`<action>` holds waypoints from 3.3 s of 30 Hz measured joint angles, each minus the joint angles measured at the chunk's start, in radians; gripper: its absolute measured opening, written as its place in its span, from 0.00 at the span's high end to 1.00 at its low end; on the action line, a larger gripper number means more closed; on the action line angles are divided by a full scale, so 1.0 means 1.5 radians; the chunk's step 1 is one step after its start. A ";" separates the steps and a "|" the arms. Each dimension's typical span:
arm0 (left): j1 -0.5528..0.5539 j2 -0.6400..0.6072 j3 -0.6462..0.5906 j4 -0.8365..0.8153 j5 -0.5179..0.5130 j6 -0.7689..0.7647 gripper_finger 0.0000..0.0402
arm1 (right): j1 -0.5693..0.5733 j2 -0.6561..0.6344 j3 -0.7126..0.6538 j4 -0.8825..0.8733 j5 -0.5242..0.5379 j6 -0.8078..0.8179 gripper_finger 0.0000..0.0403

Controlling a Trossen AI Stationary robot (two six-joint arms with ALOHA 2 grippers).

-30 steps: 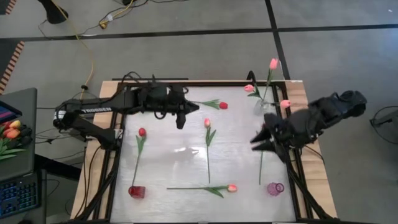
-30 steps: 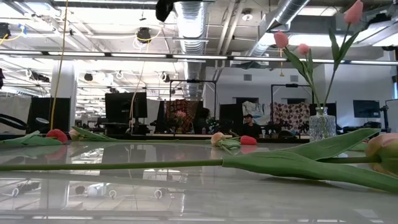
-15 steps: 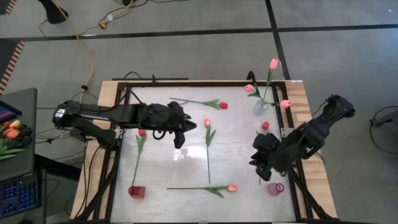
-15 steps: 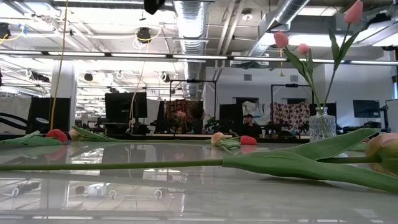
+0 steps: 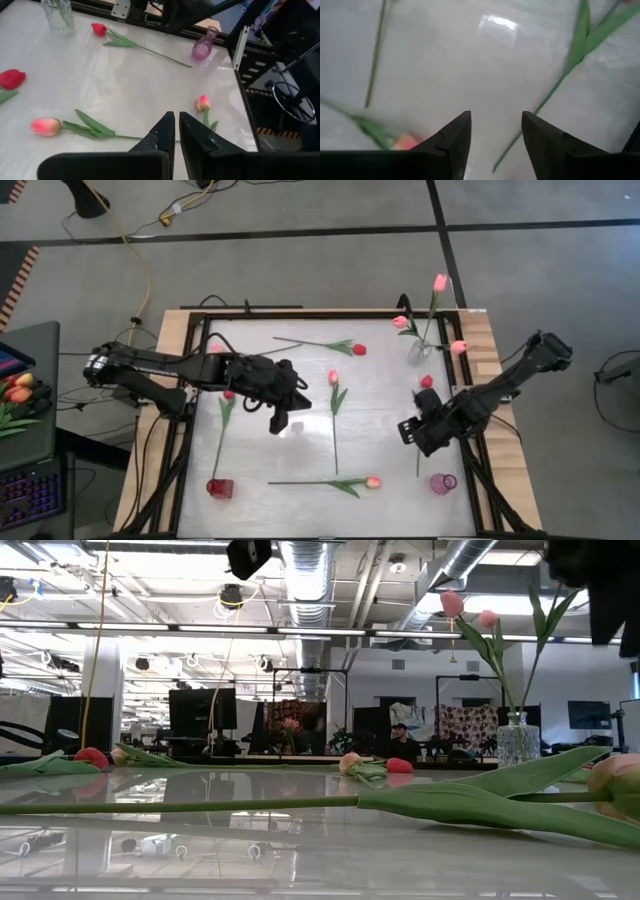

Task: Sort flowers into vase by color
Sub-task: Put the red flower in the red vase

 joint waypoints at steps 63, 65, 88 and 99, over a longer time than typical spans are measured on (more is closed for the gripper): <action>0.030 -0.215 -0.284 0.356 -0.099 -0.052 1.00 | -0.025 0.047 -0.290 0.208 -0.049 0.121 0.92; 0.030 -0.215 -0.284 0.356 -0.097 -0.050 1.00 | -0.024 0.047 -0.277 0.204 -0.047 0.108 0.96; 0.030 -0.215 -0.284 0.356 -0.062 -0.079 1.00 | -0.025 0.046 0.039 0.248 0.332 -0.371 0.95; 0.006 -0.205 -0.284 0.417 -0.022 -0.081 0.84 | -0.044 0.046 0.134 0.620 0.347 -0.861 0.95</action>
